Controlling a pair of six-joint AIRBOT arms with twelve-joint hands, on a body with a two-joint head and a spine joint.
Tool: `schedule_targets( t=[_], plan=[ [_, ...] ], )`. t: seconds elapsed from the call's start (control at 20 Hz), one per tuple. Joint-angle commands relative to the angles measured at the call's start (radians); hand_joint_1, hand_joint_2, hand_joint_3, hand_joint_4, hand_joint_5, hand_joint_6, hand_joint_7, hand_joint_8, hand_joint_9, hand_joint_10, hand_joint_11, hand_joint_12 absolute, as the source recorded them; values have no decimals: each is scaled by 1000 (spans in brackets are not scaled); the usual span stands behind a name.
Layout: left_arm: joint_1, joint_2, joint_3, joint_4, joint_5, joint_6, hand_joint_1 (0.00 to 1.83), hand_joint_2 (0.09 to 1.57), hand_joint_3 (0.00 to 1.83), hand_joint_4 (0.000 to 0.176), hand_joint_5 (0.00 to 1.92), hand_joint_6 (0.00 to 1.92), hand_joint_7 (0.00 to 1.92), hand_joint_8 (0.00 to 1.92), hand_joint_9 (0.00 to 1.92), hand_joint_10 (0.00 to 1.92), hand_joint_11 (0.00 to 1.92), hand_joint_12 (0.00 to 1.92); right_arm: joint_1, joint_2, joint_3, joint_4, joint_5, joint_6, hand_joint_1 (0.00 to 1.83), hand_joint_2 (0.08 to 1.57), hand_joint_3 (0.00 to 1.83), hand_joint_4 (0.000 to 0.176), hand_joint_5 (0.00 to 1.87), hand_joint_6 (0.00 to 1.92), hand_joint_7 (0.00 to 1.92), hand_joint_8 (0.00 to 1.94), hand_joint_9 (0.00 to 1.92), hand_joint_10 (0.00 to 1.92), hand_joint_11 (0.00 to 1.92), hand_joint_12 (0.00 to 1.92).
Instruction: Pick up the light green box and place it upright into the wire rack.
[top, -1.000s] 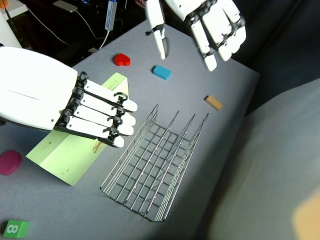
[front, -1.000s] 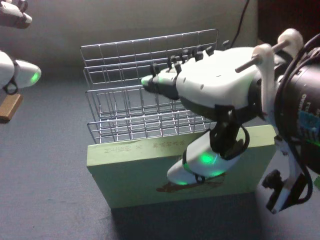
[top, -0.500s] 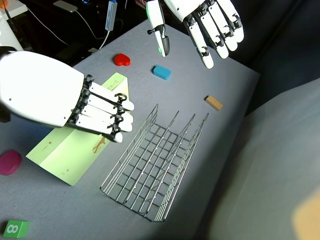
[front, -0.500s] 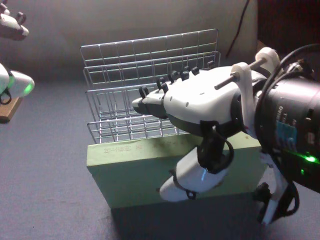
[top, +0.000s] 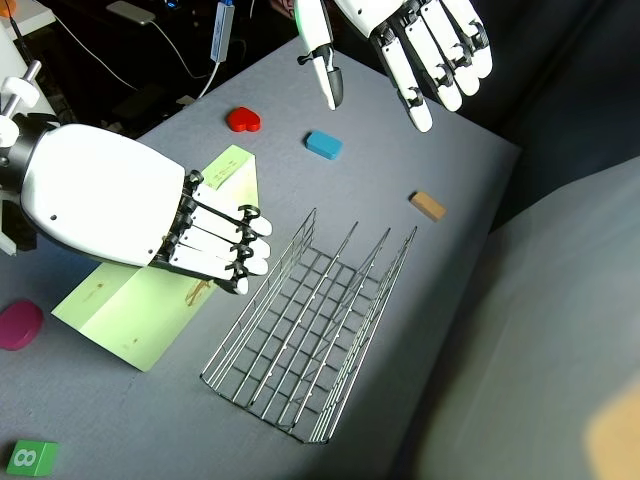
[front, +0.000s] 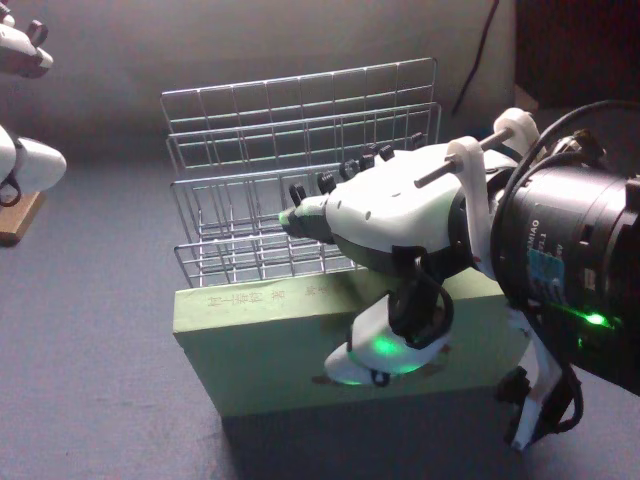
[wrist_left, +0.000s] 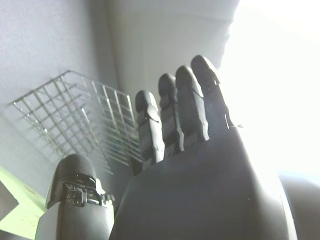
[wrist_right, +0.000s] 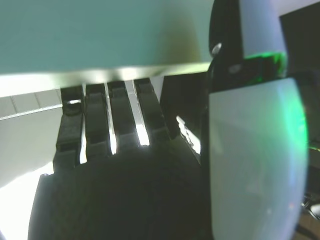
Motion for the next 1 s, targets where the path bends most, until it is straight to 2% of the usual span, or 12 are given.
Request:
schedule_targets(
  t=[0.0, 0.1, 0.15, 0.2, 0.25, 0.3, 0.35, 0.4, 0.45, 0.5, 0.75, 0.95],
  plan=[
    [-16, 0, -2, 72, -36, 6, 63, 1212, 7, 88, 336, 0, 266, 0, 191, 0, 0, 541, 3, -5, 2, -62, 25, 6, 961, 967, 3, 0, 390, 16, 463, 10, 399, 28, 71, 1170],
    [-18, 0, -2, 72, -30, 4, 62, 1213, 7, 88, 338, 1, 266, 0, 191, 0, 0, 541, 3, -5, 1, -62, 25, 4, 992, 985, 4, 0, 477, 19, 564, 13, 480, 33, 128, 1183],
    [-19, 0, -3, 72, -29, 4, 62, 1214, 7, 88, 340, 1, 266, 0, 191, 0, 0, 540, 3, -5, 1, -62, 25, 2, 1020, 1027, 4, 0, 625, 20, 711, 13, 633, 43, 240, 1194],
    [-20, 0, -3, 72, -29, 4, 62, 1214, 7, 88, 340, 1, 266, 0, 191, 0, 0, 540, 4, -4, 1, -62, 25, 1, 1020, 1027, 4, 0, 625, 20, 711, 13, 633, 43, 240, 1194],
    [-22, 0, -3, 72, -30, 4, 61, 1215, 6, 88, 340, 1, 266, 0, 193, 1, 0, 541, 4, -4, 1, -62, 24, 0, 1051, 1079, 10, 0, 782, 47, 849, 38, 826, 104, 409, 1230],
    [-22, -1, -3, 72, -30, 4, 61, 1215, 6, 88, 340, 1, 266, 0, 193, 1, 0, 541, 5, -4, 1, -63, 24, -2, 1051, 1079, 10, 0, 782, 47, 849, 38, 826, 104, 409, 1230],
    [-23, -1, -3, 72, -30, 4, 64, 1215, 5, 88, 337, 0, 263, 0, 196, 2, 0, 543, 6, -4, 1, -63, 25, -3, 1171, 1141, 4, 0, 863, 891, 930, 896, 923, 254, 521, 1318],
    [-23, -1, -3, 72, -30, 2, 65, 1215, 5, 88, 337, 0, 263, 0, 197, 2, 0, 543, 7, -4, 1, -63, 26, -4, 1180, 1178, 0, 12, 832, 1112, 896, 1137, 874, 569, 569, 1380],
    [-23, -1, -3, 72, -29, 2, 67, 1215, 3, 88, 337, 0, 263, 0, 197, 2, 0, 531, 7, -4, 1, -63, 26, -4, 1325, 1154, 7, 0, 826, 1111, 914, 1123, 846, 1182, 645, 1422],
    [-25, -1, -3, 72, -24, 2, 66, 1215, 3, 88, 336, 0, 262, 0, 196, 1, 0, 527, 8, -4, 0, -63, 26, -4, 1355, 1152, 7, 0, 825, 1072, 913, 1151, 847, 1323, 707, 1455],
    [-26, -1, -4, 71, -10, 1, 66, 1221, 5, 88, 330, 0, 255, 0, 189, 0, 0, 521, 36, 9, -12, -51, 25, -14, 1359, 1170, 1, 0, 805, 1050, 891, 1235, 806, 1412, 761, 1492],
    [-26, -1, -4, 71, -4, -2, 67, 1229, 6, 87, 344, 5, 254, 1, 180, 0, 0, 518, 134, 35, -19, -15, 47, -58, 1359, 1170, 0, 0, 804, 1052, 888, 1216, 811, 1430, 745, 1500]
  ],
)
